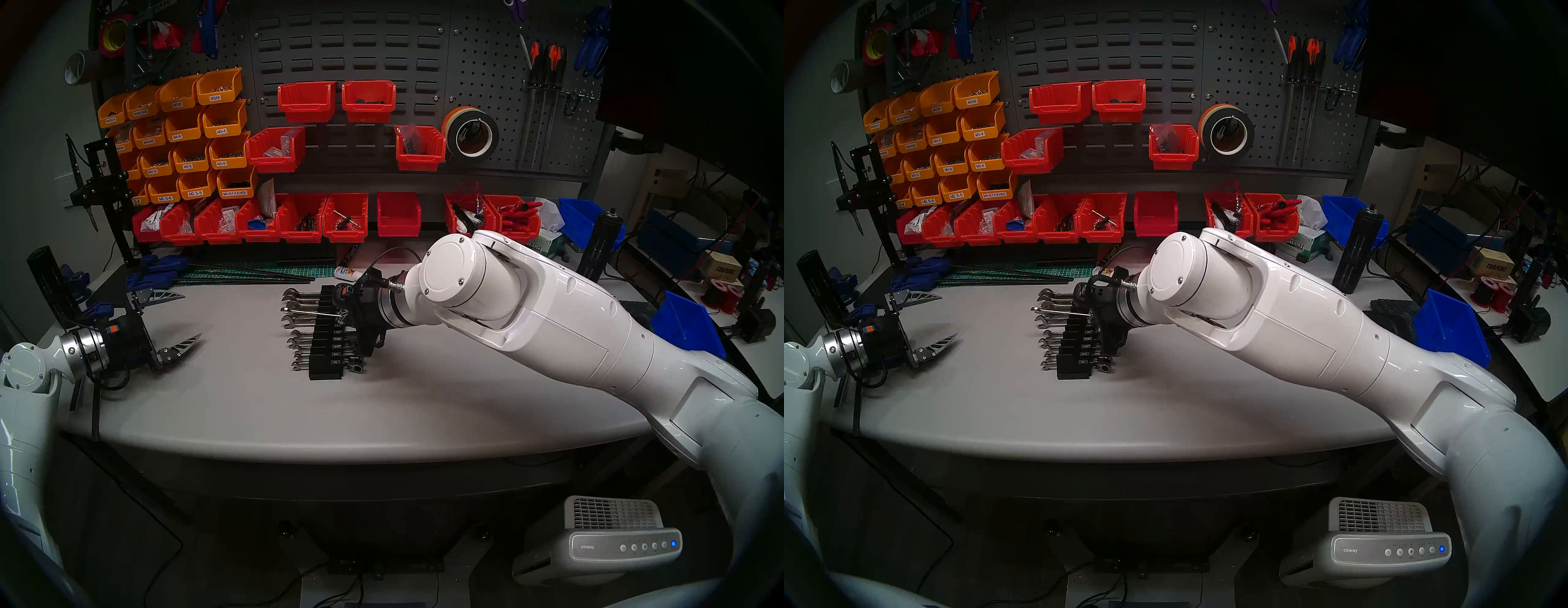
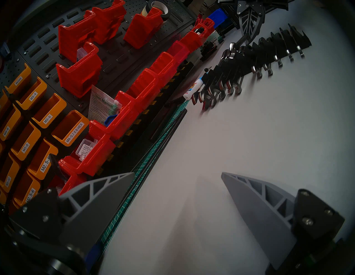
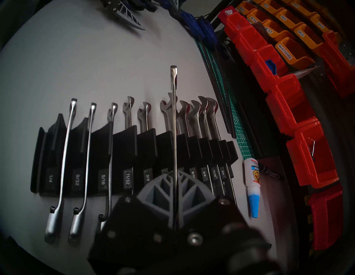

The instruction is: Put the wrenches on the table into the correct slot in the case

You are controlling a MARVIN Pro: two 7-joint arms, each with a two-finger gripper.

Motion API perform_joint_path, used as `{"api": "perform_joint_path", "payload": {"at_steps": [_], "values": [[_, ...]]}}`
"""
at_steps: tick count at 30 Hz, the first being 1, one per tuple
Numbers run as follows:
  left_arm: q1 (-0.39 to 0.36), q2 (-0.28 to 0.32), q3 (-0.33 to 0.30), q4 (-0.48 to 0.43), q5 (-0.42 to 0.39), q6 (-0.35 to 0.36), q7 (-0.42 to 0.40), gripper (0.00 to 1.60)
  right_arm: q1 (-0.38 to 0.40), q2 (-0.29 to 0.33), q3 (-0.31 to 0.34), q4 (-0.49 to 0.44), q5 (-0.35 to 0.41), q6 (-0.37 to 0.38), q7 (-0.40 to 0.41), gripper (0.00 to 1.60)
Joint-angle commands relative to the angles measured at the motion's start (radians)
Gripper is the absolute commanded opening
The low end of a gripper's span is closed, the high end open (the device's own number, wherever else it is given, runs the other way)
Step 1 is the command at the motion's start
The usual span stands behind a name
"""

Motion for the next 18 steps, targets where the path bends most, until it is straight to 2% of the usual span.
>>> {"api": "perform_joint_path", "payload": {"at_steps": [1,18], "values": [[-0.017,0.011,-0.016,-0.012,-0.013,0.003,0.004,1.60,0.015,-0.008,0.024,0.000,-0.003,0.002,-0.017,0.00],[-0.017,0.011,-0.016,-0.012,-0.013,0.003,0.004,1.60,0.015,-0.009,0.011,0.036,0.000,-0.015,0.000,0.00]]}}
